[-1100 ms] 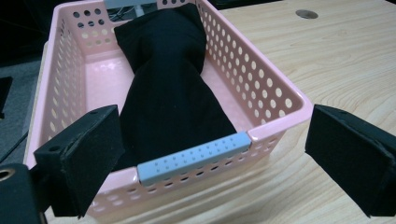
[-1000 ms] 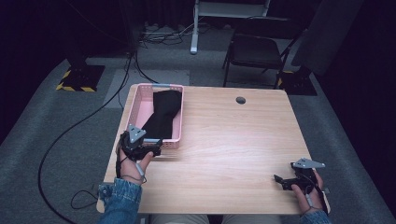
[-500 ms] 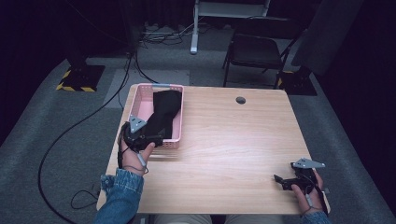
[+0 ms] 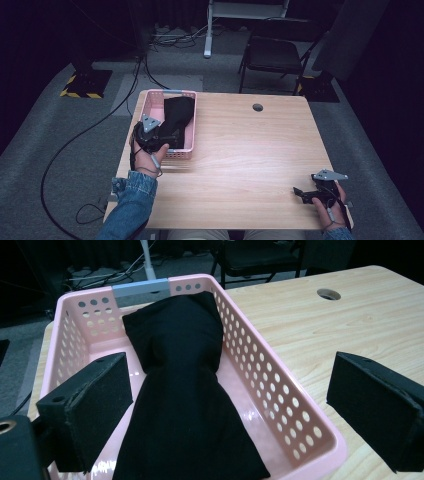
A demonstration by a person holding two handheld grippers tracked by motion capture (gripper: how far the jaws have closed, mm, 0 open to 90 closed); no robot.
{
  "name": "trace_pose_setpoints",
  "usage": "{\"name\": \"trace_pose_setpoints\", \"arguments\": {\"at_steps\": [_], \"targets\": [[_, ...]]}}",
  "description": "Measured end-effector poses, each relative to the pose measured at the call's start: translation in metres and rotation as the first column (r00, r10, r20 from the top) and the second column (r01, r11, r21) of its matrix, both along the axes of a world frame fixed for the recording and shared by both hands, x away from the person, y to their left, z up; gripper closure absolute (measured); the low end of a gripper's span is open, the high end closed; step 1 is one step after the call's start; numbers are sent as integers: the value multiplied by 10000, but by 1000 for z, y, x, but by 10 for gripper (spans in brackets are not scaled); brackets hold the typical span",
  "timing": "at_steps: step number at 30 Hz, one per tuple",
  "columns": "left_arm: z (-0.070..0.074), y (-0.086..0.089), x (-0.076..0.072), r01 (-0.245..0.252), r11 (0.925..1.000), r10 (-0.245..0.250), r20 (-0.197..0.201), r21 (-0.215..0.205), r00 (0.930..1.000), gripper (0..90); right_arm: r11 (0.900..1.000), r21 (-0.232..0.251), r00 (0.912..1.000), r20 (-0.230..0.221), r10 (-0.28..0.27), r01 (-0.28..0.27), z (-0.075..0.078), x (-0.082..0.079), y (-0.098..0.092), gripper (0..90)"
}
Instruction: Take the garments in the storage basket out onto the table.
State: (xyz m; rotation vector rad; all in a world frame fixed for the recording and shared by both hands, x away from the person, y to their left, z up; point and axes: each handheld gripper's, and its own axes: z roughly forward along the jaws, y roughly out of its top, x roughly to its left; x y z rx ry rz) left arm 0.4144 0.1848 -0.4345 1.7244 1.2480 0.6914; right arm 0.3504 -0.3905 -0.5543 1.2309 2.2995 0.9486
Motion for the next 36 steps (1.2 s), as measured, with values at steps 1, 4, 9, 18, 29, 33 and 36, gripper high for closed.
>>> {"name": "trace_pose_setpoints", "arguments": {"at_steps": [1, 4, 9, 18, 29, 33, 36], "targets": [[1, -1, 4, 15, 10000, -15, -1, -13, 10000, 38, 10000, 0, 10000, 0, -1, 1, 0, 0, 0, 0], [1, -2, 10, 27, 10000, -27, 4, 3, 10000, 38, 10000, 1, 10000, -2, -1, 1, 0, 0, 0, 0], [0, -3, 19, -14, 10000, 14, -39, -48, 10000, 38, 10000, 1, 10000, 0, -1, 1, 0, 0, 0, 0], [-7, -2, 37, -175, 9995, 175, 19, -265, 9998, 42, 10000, -1, 10000, -1, 0, 0, 0, 0, 0, 0], [-20, -3, 58, -279, 9977, 284, 79, -618, 9996, 42, 10000, -3, 10000, 1, -3, 3, 0, 0, 0, 0], [-22, -3, 65, -338, 9966, 351, 158, -750, 9993, 42, 10000, -4, 10000, 1, -2, 2, 0, 0, 0, 0], [-25, -4, 69, -391, 9966, 406, 187, -731, 9990, 48, 10000, -4, 10000, 2, -3, 3, 0, 0, 0, 0]]}}
